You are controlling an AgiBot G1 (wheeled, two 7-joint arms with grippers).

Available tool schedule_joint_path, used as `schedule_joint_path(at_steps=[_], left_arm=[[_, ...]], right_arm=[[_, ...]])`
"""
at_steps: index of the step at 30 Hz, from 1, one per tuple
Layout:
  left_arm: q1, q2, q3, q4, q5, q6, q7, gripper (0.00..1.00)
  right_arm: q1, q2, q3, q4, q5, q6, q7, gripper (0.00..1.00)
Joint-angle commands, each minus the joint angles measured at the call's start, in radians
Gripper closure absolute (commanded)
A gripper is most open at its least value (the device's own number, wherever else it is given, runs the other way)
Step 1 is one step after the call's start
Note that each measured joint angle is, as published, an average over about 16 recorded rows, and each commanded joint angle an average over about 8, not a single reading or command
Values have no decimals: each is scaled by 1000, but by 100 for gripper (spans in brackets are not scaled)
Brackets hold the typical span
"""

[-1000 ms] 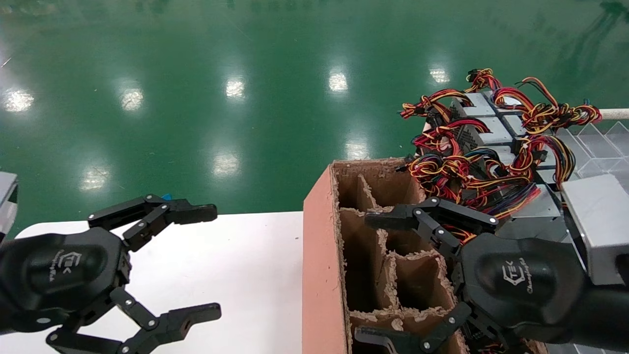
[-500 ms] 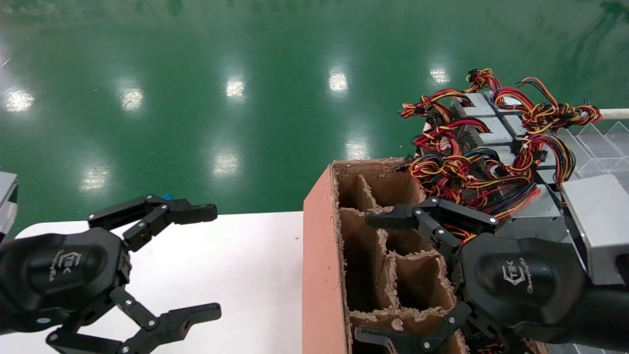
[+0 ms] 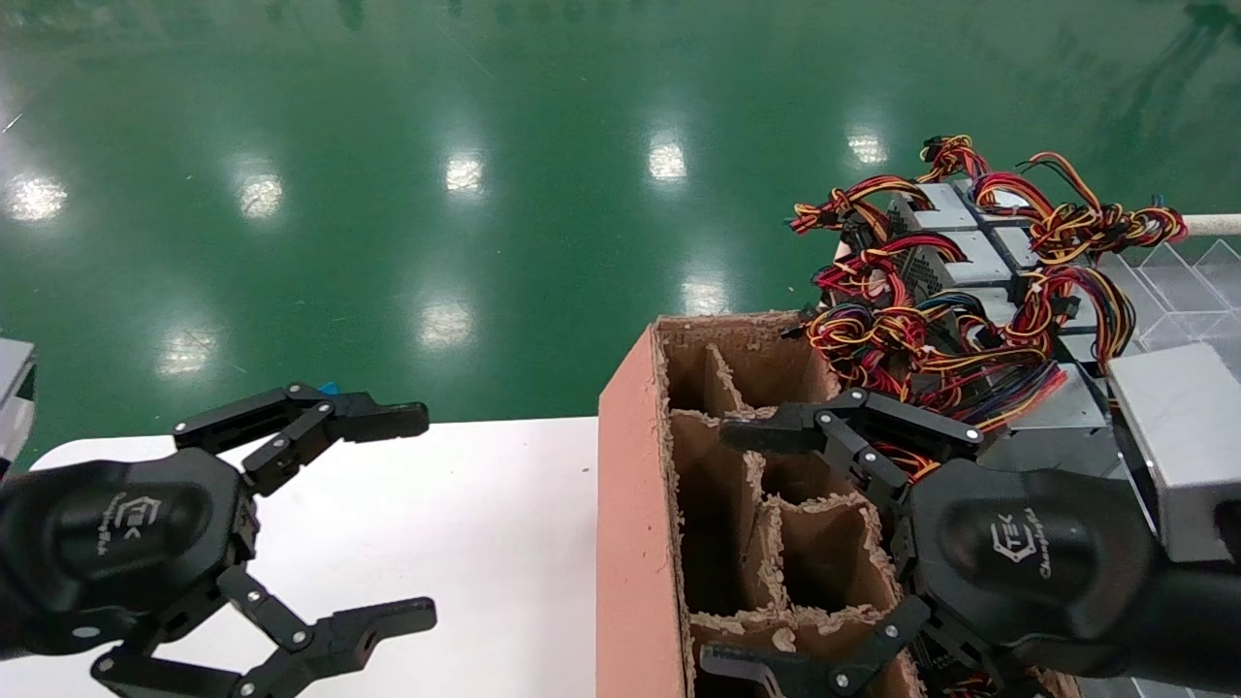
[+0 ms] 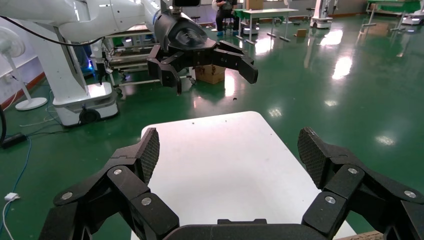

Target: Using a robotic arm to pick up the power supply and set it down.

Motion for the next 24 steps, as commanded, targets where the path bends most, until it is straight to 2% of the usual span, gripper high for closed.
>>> schedule_joint_path(at_steps=[1,24], left_arm=[[0,0,0,0,0,0,0,0],[0,0,0,0,0,0,0,0]], right_arm=[[0,0,0,0,0,0,0,0],[0,0,0,0,0,0,0,0]])
